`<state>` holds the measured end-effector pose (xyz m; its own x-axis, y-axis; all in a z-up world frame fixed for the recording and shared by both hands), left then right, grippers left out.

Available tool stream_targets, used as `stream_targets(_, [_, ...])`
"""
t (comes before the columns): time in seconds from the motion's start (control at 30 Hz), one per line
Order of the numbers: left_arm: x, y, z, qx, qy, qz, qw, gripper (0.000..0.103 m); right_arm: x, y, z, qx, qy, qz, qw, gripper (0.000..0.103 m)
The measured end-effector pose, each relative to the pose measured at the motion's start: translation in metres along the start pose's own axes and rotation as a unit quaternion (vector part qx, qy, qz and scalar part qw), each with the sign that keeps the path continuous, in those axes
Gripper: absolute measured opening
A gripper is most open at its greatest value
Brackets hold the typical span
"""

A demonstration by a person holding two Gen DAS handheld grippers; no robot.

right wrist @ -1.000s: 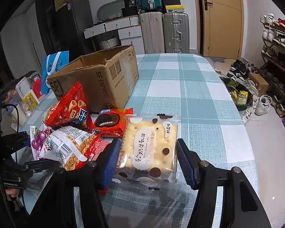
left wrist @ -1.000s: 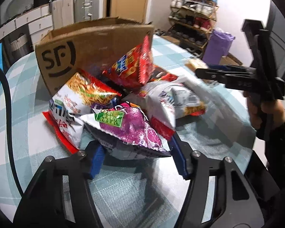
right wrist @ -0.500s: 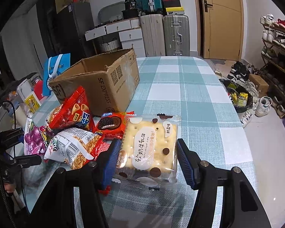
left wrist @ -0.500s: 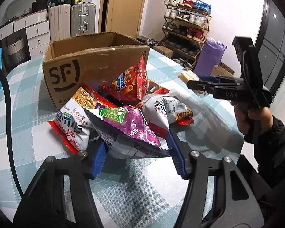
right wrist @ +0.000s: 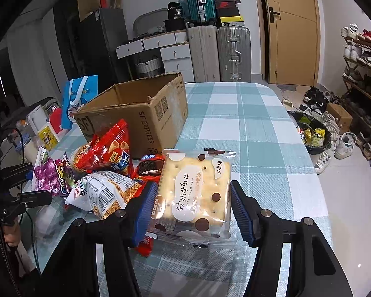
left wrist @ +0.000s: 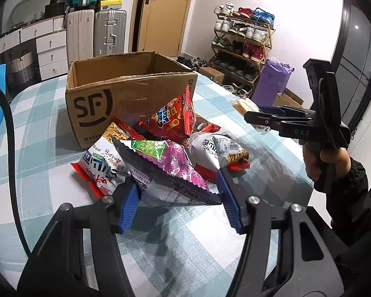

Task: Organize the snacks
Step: 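Grasp the purple-and-white bag with the left tool and lift it, then carry the biscuit pack with right tool while left tool carries purple bag into box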

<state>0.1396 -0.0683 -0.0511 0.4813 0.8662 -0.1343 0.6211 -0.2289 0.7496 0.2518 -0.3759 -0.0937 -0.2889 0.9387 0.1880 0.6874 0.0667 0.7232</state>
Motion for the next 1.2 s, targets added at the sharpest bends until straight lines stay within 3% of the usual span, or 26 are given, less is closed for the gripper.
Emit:
stream_targets(0.43, [0.014,0.012,-0.019,-0.034,0.014,-0.018,0.9992,0.057,0.008,0.001,-0.005,-0.008,0.01,-0.006,1.0,0.06])
stream_targets(0.93, [0.047,0.038,-0.052,-0.096,0.078,-0.062,0.9905,0.057,0.038,0.014,-0.017,-0.029,0.037,-0.034,0.998,0.06])
stream_targets(1.2, [0.054,0.067,-0.057,-0.113,0.109,-0.058,0.9859,0.057,0.058,0.038,-0.01,-0.025,0.048,-0.038,0.998,0.06])
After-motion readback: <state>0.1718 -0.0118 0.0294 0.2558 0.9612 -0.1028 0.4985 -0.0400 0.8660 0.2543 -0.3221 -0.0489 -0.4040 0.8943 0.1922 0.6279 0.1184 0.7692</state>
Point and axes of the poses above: each gripper's, at about its wrist camera, not at the fingertips, and z roughly the way its jaws point, x to its left, y to its top, the point moved 9 cm from there along z, roughly the way its jaws point, and after that the axes turned 4 degrees about z, right-handed, at the moved point
